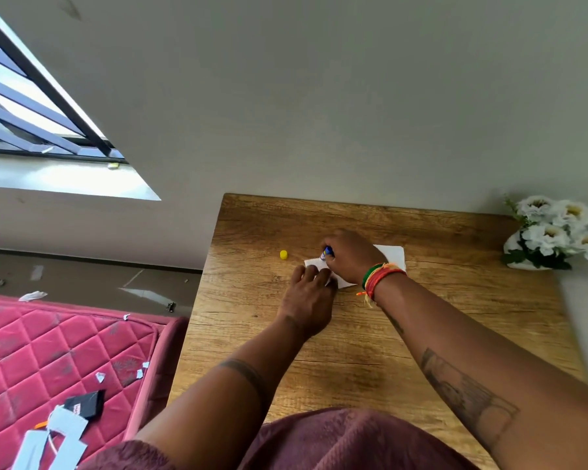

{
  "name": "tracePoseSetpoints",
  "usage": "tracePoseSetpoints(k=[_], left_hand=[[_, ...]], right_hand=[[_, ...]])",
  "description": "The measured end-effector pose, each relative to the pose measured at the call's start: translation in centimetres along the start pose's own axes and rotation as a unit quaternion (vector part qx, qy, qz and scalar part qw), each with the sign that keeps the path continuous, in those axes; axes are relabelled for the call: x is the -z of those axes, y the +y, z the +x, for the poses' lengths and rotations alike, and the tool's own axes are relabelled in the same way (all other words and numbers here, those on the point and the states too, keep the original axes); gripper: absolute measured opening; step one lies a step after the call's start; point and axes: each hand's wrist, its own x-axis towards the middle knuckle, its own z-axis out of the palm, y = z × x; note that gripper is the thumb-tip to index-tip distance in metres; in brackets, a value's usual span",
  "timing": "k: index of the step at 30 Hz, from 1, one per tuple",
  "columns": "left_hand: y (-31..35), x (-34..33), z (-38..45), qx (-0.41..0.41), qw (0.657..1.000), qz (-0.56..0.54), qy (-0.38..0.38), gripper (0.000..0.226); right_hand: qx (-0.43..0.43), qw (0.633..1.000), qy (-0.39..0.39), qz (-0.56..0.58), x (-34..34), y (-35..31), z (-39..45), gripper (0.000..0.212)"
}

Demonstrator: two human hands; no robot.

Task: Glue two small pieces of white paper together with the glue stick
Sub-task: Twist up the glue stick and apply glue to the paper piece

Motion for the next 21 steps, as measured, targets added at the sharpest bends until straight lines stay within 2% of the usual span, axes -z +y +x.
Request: tracePoseSetpoints(k=[9,18,21], left_hand=[[0.1,0.7,0.1,0.005,1.000,0.001,-0.014,0.044],[0.2,1.6,0.2,0.015,0.999,0.000,-0.042,0.045],[0.2,1.8,0.1,0.025,0.999,-0.005,-0.047,0.045]], right_hand=[[-0.024,0.999,0.018,-0.018,1.3,3.2,-2.0,0.008],[-0.056,0.998,-0.003,-0.007,0.8,3.6,-4.3,0.019],[-0.072,0.997,-0.033,-0.003,0.7,3.5,-4.6,0.015]])
